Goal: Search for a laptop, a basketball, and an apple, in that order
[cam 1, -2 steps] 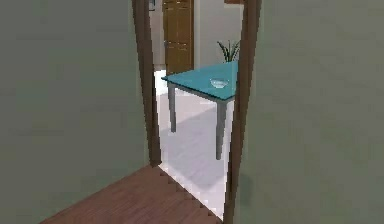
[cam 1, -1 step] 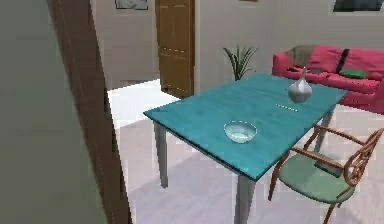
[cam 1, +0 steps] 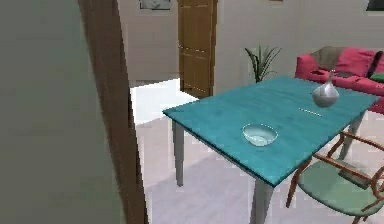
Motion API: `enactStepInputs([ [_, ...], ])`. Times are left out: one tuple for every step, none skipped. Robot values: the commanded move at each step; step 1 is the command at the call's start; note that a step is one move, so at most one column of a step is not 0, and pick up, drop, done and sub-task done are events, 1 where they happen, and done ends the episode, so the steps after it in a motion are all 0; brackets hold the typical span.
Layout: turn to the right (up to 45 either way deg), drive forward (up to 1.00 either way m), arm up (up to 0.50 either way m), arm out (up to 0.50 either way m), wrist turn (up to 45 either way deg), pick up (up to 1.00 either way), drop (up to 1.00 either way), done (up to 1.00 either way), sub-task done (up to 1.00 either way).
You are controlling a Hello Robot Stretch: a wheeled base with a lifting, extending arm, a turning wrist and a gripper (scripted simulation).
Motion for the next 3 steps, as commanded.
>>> enactStepInputs([
  [0.0, 0.15, 0.00, 0.00, 0.0, 0.00, 0.00, 0.00, 0.00],
  [21.0, 0.00, 0.00, 0.00, 0.0, 0.00, 0.00, 0.00, 0.00],
  [0.0, 0.30, 0.00, 0.00, 0.0, 0.00, 0.00, 0.00, 0.00],
])
